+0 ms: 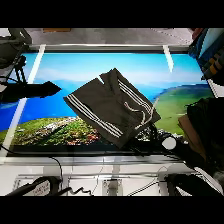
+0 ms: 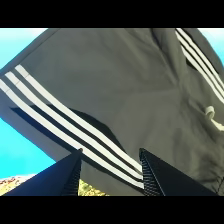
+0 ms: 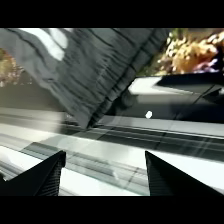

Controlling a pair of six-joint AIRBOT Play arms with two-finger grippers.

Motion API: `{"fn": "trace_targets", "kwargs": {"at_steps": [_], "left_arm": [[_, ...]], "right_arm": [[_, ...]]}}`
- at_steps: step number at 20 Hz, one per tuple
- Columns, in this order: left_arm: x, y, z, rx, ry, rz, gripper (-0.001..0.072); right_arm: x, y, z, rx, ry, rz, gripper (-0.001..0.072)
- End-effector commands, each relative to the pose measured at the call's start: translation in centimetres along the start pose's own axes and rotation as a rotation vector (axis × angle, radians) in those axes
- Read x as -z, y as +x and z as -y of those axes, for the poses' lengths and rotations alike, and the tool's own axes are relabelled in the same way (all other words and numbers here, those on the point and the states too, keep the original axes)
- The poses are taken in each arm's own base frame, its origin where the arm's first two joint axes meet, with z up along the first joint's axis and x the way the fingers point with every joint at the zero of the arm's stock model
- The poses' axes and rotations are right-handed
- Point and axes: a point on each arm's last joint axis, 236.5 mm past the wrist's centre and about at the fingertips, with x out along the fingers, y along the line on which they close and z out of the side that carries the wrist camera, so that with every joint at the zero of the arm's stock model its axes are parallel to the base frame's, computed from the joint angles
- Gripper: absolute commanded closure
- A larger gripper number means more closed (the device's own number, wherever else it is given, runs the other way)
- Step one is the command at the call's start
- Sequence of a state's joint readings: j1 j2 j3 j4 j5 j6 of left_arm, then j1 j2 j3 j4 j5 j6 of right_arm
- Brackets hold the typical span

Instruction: Fold the clothes and pants, and hang the long-sleeved shirts on hangers.

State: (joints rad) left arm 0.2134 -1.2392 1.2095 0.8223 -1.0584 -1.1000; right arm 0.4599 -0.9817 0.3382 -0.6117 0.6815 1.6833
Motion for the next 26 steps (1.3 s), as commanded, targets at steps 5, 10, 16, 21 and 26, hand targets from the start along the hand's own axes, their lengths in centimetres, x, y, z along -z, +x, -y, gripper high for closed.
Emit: {"fn": "trace_targets", "kwargs": {"at_steps": [5, 10, 16, 21, 26], "left_arm": [[0.7, 1.4, -1.1, 0.0, -0.026, -0.034, 0.0289], [0.9, 2.4, -2.1, -0.013, -0.041, -0.039, 0.0289], [1.3, 3.9, -3.9, -0.041, -0.062, -0.051, 0.0289], [2.3, 4.7, -4.4, -0.037, -0.074, -0.09, 0.0289], [5.6, 6.5, -5.0, -0.01, -0.166, -0.208, 0.029]], "right_arm": [[-2.0, 4.4, -1.7, -0.003, 0.072, -0.044, 0.0164], [-3.5, 5.4, -2.7, -0.002, 0.069, -0.038, 0.0443], [-4.5, 3.6, -3.9, -0.008, -0.15, 0.022, 0.0693], [-3.4, -1.4, -3.4, 0.102, -0.386, 0.048, 0.0694], [-1.9, -7.6, 2.8, 0.414, -0.492, 0.012, 0.0695]]}}
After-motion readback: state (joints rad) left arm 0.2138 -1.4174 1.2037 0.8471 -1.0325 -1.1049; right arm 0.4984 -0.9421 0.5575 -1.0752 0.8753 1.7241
